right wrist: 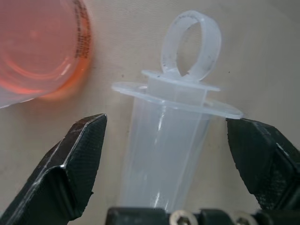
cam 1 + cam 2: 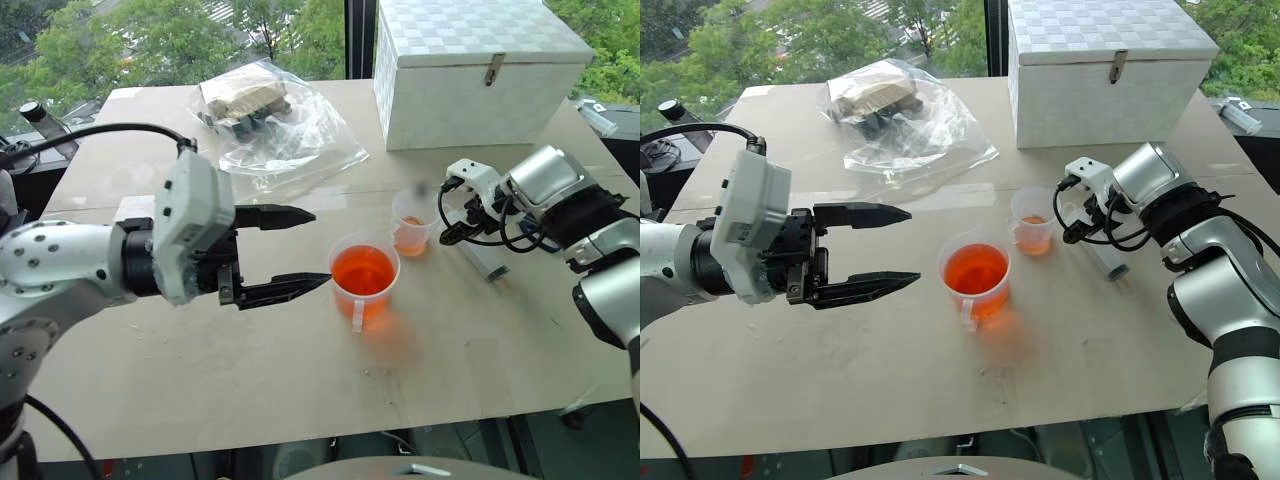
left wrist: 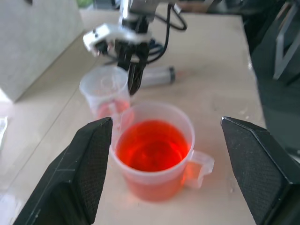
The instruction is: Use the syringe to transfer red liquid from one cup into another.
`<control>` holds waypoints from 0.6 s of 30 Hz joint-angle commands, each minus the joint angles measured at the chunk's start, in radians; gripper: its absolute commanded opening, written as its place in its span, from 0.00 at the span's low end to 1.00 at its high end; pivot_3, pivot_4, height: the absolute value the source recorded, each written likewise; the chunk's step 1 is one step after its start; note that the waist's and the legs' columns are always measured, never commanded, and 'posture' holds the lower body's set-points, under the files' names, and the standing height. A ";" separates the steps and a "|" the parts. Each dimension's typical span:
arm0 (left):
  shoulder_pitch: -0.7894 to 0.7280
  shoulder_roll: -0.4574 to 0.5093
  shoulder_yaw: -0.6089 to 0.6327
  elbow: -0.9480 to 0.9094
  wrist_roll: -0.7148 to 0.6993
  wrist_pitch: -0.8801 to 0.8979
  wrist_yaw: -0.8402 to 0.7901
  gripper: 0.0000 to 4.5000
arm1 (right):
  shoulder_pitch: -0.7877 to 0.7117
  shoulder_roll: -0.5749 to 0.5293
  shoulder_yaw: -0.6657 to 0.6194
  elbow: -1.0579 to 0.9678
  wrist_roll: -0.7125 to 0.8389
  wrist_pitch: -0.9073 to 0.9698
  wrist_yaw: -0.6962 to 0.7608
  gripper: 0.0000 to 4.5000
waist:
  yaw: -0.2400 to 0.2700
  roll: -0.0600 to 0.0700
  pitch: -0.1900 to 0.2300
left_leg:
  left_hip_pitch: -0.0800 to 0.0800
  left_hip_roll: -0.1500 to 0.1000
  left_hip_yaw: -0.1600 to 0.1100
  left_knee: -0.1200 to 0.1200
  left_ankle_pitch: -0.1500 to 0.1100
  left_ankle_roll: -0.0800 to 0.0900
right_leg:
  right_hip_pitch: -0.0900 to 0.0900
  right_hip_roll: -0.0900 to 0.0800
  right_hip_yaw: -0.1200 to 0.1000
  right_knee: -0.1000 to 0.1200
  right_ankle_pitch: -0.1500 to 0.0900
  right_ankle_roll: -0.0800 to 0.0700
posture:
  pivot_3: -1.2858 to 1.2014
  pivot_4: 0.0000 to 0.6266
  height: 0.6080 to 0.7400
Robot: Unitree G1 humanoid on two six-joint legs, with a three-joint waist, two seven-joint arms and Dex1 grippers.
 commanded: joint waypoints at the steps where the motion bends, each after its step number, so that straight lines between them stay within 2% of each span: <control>1: -0.044 0.033 0.016 -0.030 -0.078 0.028 0.069 0.84 | -0.037 0.008 0.001 0.067 -0.059 -0.054 0.053 0.61 | 0.000 0.000 0.000 | 0.000 0.000 0.000 0.000 0.000 0.000 | 0.000 0.000 0.000 0.000 0.000 0.000 | 0.52 0.24 1.00; 3: -0.062 0.041 0.013 -0.029 -0.101 0.035 0.089 0.84 | -0.037 0.008 0.003 0.075 -0.079 -0.059 0.081 0.38 | 0.000 0.000 0.000 | 0.000 0.000 0.000 0.000 0.000 0.000 | 0.000 0.000 0.000 0.001 0.000 0.000 | 0.52 0.24 1.00; 4: -0.069 0.044 0.010 -0.026 -0.110 0.038 0.097 0.84 | -0.037 0.008 0.000 0.077 -0.088 -0.058 0.091 0.34 | -0.001 0.000 0.000 | 0.000 0.000 0.000 0.000 0.000 0.000 | 0.000 0.000 0.000 0.001 0.000 0.000 | 0.52 0.24 1.00; 10: -0.086 0.045 -0.016 -0.009 -0.086 0.031 0.099 0.84 | -0.045 -0.014 -0.070 0.066 -0.103 -0.031 0.098 0.34 | -0.002 0.000 0.000 | 0.000 0.000 0.000 0.000 0.001 -0.001 | 0.000 0.000 0.000 0.001 0.000 0.000 | 0.52 0.24 1.00; 13: -0.094 0.027 -0.009 0.035 -0.056 0.016 0.110 0.84 | -0.062 -0.072 -0.173 -0.007 -0.057 0.031 0.112 0.34 | 0.002 0.000 0.001 | 0.000 0.000 0.000 0.000 0.001 -0.001 | 0.000 0.000 0.000 0.001 0.000 0.000 | 0.52 0.24 1.00; 18: -0.140 -0.022 -0.040 0.119 0.038 -0.021 0.125 0.84 | -0.025 -0.202 -0.324 -0.193 0.004 0.019 0.137 0.34 | 0.004 0.001 0.002 | 0.000 0.000 -0.001 0.000 0.001 -0.001 | 0.000 0.000 -0.001 0.000 0.000 0.000 | 0.52 0.24 1.00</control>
